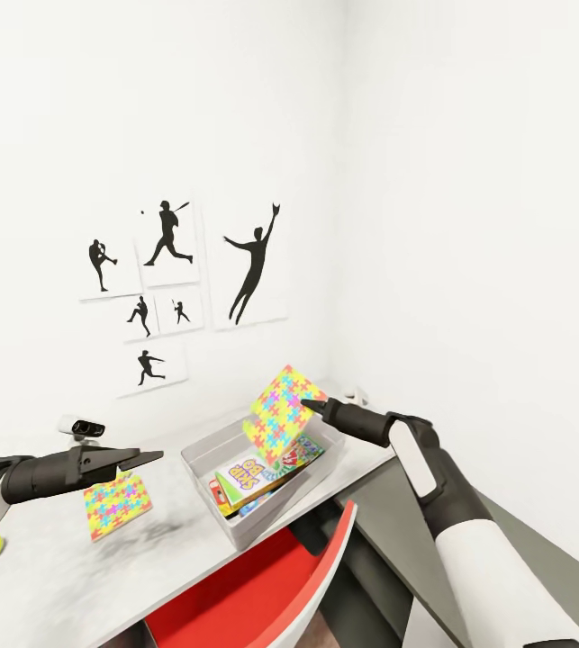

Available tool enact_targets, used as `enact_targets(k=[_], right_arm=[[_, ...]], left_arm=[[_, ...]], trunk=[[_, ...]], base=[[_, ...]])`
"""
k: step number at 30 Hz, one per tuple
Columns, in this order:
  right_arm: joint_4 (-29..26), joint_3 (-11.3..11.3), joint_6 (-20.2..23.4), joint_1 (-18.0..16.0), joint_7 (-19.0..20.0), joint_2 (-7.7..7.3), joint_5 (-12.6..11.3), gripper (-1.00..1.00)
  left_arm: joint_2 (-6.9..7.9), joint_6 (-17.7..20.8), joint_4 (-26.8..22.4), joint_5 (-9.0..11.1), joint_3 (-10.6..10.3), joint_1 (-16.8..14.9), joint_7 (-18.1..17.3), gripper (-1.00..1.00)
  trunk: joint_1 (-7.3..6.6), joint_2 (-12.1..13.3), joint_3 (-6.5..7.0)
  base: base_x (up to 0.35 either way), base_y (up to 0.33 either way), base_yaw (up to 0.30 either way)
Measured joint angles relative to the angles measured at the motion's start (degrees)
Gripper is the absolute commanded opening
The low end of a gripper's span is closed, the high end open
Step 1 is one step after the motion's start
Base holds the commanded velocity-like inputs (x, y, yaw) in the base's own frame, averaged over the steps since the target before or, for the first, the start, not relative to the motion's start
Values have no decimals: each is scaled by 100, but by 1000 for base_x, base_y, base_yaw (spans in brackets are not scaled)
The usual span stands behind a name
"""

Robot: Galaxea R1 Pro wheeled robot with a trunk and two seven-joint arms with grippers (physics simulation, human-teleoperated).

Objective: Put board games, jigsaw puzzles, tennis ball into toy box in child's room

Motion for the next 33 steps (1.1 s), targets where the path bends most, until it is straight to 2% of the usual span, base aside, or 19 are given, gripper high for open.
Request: enact_targets(k=[2,4,10,13,16,20,33], right_arm=[[-2,-4,93,-11,-45,25,10,-100],[-3,-10,259,-90,-247,37,3,-100],[163,-40,659,-880,-1630,70,-107,-100],[498,-57,826,-1250,-2019,138,-193,-100],[714,-68,876,-1406,-2122,174,-328,-100],[787,-42,887,-1452,-2144,192,-429,-100],[884,-41,895,-1458,-2122,199,-475,-100]], left_arm=[[-1,0,0,2,-2,0,0,100],[-1,0,0,1,-2,0,0,100],[0,0,0,1,-1,0,5,100],[-1,-3,1,2,1,0,7,100],[4,-1,0,9,5,0,8,100],[6,0,6,16,10,0,9,100],[8,0,8,18,5,0,9,100]], trunk=[[0,0,0],[0,0,0],[0,0,1],[0,0,1],[0,0,0],[0,0,0],[0,1,-51]], base=[[0,0,0],[0,0,0],[0,0,0],[0,0,0],[0,0,0],[0,58,0],[29,101,51]])
